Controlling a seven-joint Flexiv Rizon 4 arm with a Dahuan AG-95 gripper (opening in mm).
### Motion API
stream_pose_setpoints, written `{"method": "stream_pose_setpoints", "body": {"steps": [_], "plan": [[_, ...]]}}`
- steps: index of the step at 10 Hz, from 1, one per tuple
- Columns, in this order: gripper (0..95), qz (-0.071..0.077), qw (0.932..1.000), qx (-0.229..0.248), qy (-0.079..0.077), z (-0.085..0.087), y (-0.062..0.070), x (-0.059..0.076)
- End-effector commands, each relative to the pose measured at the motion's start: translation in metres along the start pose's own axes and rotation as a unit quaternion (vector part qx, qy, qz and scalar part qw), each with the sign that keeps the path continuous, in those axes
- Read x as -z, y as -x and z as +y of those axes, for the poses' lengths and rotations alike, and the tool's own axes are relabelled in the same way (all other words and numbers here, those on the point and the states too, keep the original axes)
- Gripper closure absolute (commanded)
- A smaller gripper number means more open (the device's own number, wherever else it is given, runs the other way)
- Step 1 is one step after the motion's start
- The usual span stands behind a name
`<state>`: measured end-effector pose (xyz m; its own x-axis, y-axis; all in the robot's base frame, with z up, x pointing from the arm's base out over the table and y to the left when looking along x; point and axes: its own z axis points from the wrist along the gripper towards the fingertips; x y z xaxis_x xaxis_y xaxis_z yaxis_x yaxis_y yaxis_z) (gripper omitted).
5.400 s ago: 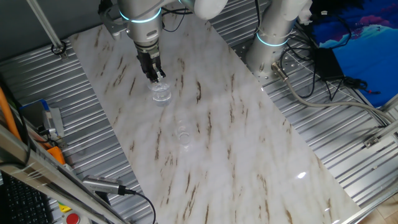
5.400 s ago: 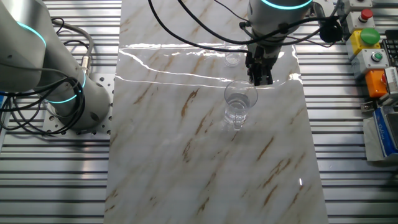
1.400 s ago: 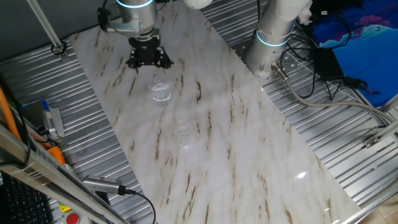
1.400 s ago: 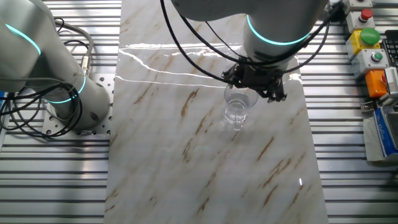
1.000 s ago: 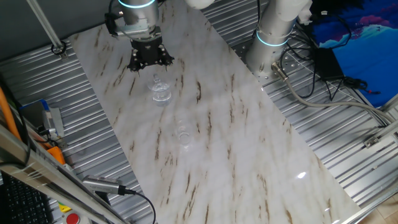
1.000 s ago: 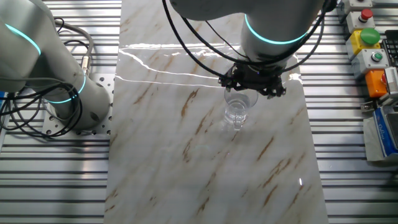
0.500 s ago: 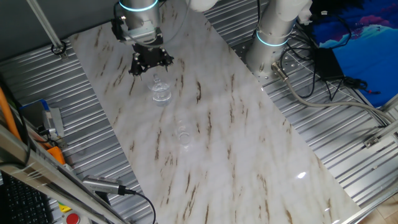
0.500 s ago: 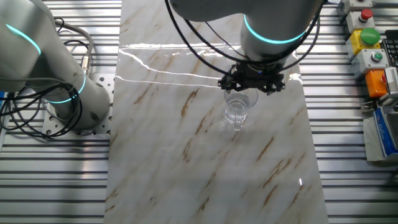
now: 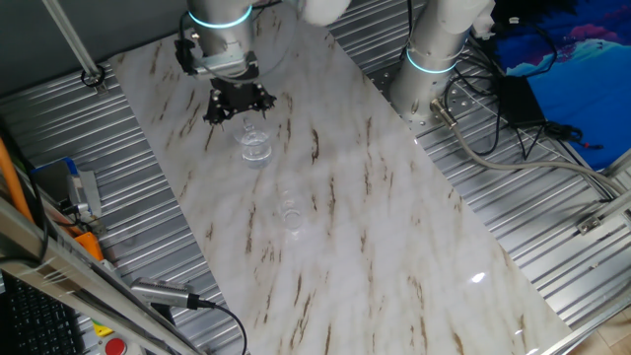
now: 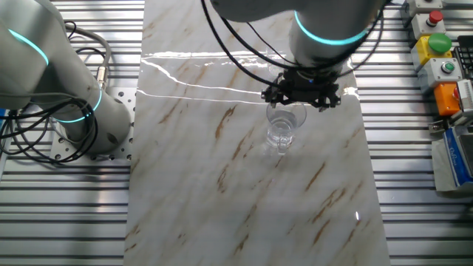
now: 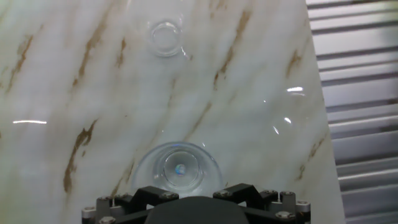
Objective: Pour the water from one cup into another empty cup
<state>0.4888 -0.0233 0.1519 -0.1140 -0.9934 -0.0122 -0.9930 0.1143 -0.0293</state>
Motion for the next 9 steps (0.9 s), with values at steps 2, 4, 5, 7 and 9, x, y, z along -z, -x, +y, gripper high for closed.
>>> {"method": "stream_pose_setpoints", "body": {"steps": [2, 4, 5, 7, 9], "plan": [[0.0, -0.019, 0.9982, 0.056, 0.007, 0.0069, 0.0011, -0.0021], [0.0, -0.021, 0.9978, 0.063, 0.006, 0.0069, 0.0014, -0.002], [0.0, -0.021, 0.9981, 0.058, 0.005, 0.0069, 0.0014, -0.0019], [0.0, -0.021, 0.9985, 0.05, 0.004, 0.0067, 0.0021, -0.0022], [0.0, -0.02, 0.9989, 0.042, 0.002, 0.0059, 0.0043, -0.0031]]}}
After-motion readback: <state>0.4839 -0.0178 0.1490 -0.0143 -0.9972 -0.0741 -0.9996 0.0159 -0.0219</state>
